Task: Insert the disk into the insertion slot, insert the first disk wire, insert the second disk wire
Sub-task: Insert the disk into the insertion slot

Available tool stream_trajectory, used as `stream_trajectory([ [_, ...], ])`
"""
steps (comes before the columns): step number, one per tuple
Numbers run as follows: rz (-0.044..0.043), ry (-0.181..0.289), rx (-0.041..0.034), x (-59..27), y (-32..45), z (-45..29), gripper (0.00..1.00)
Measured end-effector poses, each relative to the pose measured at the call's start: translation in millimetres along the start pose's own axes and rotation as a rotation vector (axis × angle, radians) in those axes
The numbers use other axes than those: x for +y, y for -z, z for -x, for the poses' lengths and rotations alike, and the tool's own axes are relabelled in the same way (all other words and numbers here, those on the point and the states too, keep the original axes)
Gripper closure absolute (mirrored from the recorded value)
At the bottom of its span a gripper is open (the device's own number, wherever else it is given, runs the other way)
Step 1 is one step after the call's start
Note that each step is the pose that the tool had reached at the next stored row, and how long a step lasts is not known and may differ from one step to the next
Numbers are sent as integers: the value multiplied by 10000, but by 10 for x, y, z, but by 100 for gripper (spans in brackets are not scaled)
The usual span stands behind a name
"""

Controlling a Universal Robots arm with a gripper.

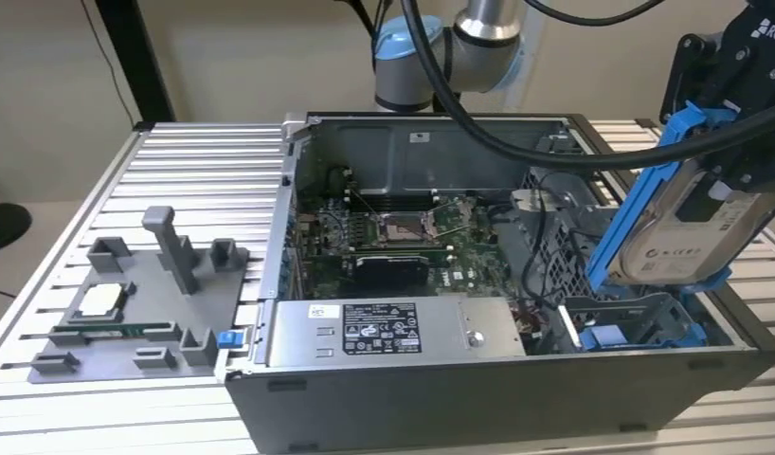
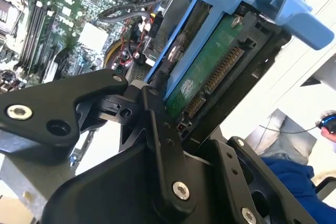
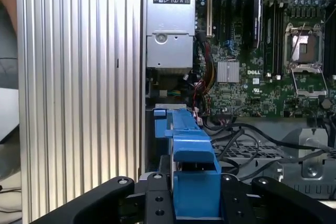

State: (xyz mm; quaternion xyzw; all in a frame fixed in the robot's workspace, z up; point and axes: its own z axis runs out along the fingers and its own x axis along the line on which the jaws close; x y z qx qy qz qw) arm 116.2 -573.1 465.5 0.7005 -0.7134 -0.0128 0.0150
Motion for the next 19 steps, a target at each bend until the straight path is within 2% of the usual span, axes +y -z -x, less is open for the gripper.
stream_trajectory([
  [14, 0, 0, -4, -1, -26, 0, 100],
  [19, 0, 0, 0, -4, -97, 0, 100],
])
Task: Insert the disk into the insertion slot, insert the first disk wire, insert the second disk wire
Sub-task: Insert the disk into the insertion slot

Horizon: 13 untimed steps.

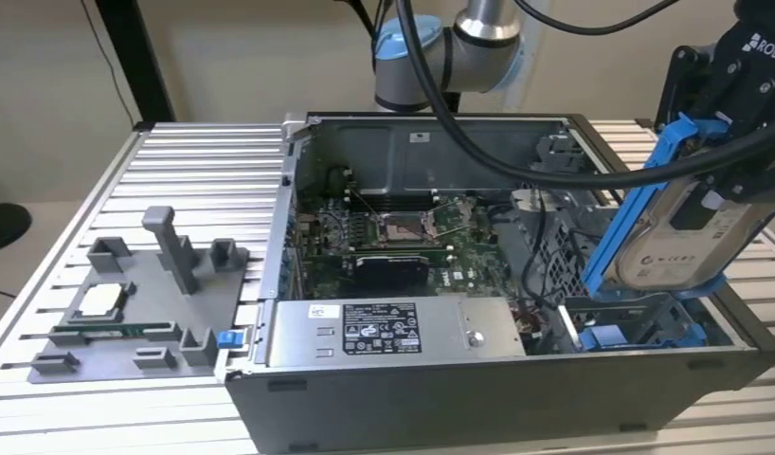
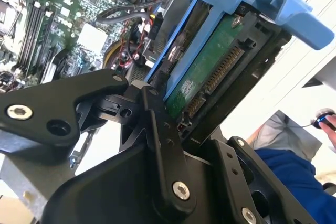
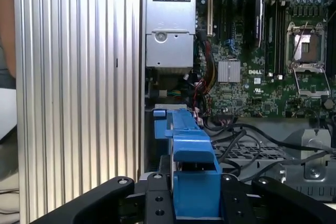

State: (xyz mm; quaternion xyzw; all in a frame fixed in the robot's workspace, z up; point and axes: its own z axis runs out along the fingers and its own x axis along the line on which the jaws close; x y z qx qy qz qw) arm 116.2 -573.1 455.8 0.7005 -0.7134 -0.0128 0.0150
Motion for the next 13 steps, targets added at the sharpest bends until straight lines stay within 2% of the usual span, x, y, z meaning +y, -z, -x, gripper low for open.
stream_trajectory([
  [13, 0, 0, -3, -12, -219, 1, 100],
])
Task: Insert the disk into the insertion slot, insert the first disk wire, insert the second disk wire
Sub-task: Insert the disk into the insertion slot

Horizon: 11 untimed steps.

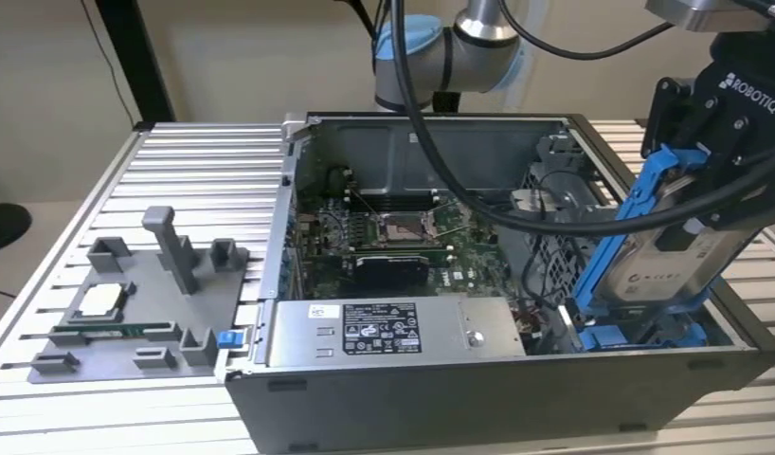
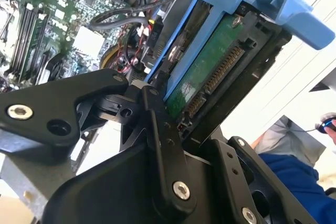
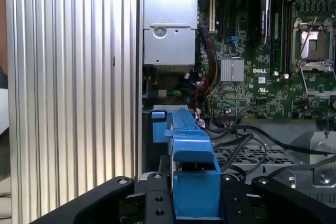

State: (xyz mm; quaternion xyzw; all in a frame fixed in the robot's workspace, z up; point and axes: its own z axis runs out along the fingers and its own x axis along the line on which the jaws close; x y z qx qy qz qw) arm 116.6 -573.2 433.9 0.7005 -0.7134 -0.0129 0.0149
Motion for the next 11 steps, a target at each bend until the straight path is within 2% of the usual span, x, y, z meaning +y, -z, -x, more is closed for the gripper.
stream_trajectory([
  [11, 1, 1, -60, -34, -155, 2, 100],
])
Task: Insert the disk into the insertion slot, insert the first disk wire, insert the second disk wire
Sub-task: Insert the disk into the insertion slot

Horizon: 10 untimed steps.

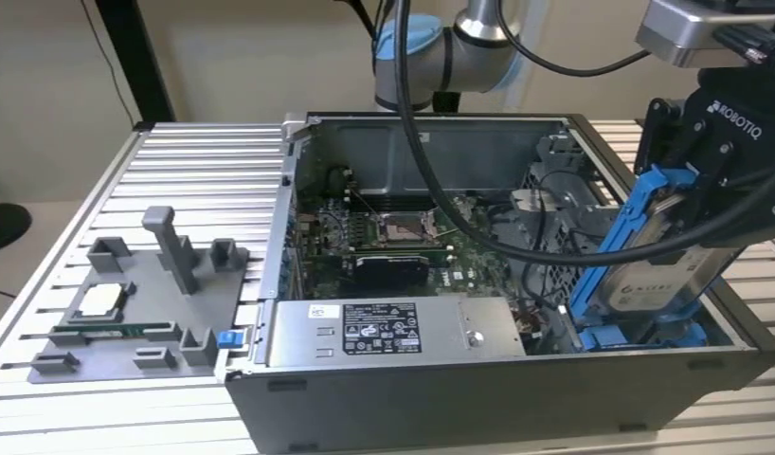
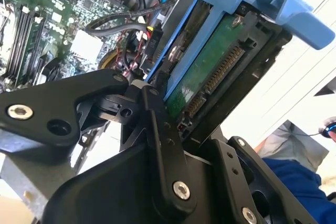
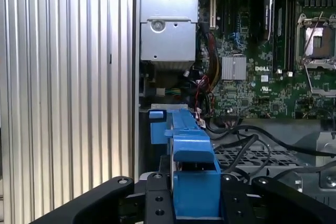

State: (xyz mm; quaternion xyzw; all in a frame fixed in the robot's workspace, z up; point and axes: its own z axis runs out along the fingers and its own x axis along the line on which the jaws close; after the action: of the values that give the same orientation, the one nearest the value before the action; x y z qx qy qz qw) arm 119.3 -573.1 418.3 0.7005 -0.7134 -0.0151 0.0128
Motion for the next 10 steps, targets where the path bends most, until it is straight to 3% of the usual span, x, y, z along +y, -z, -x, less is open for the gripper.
stream_trajectory([
  [10, 2, 3, -99, -31, -74, 22, 100],
])
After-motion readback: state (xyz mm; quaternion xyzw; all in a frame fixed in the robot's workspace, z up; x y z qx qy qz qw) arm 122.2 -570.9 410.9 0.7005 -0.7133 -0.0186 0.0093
